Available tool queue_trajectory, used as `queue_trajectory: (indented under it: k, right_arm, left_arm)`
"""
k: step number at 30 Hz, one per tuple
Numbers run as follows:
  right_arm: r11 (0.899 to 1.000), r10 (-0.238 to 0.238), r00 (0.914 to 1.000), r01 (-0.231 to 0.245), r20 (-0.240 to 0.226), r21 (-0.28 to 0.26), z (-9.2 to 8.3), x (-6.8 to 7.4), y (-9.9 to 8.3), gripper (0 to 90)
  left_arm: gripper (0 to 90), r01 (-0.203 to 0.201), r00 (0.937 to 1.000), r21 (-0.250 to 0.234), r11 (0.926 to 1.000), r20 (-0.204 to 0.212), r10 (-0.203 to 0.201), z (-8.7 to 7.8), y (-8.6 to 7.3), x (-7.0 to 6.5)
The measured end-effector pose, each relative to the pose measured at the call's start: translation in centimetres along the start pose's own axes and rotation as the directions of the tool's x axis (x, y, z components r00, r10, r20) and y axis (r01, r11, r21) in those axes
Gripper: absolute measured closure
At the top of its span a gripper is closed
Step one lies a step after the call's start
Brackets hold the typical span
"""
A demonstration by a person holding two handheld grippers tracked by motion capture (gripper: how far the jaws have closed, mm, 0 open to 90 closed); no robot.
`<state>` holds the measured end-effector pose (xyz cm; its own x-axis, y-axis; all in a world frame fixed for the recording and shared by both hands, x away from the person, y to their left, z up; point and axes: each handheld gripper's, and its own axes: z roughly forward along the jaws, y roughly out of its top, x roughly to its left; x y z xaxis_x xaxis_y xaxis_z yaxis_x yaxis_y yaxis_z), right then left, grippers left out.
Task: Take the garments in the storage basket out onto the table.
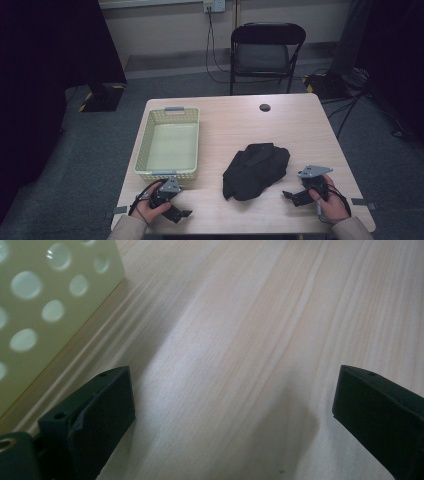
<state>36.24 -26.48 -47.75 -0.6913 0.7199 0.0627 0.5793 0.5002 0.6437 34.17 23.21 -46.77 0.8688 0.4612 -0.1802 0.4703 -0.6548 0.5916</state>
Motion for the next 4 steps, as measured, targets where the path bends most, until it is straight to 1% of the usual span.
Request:
queue_trajectory:
  k: [2,4]
  right_arm:
    - [1.0,0.001,1.0,-0.001,0.0,0.001,0.0,0.01,0.01,0.0]
    - [1.0,0.001,1.0,-0.001,0.0,0.001,0.0,0.01,0.02,0.0]
  left_arm:
    - [2.1,-0.006,0.9996,0.01,0.9999,-0.029,0.006,-0.13,-0.24,0.02]
    - [0.0,-0.011,0.9991,0.008,0.9999,-0.04,0.012,-0.17,-0.5,-0.02]
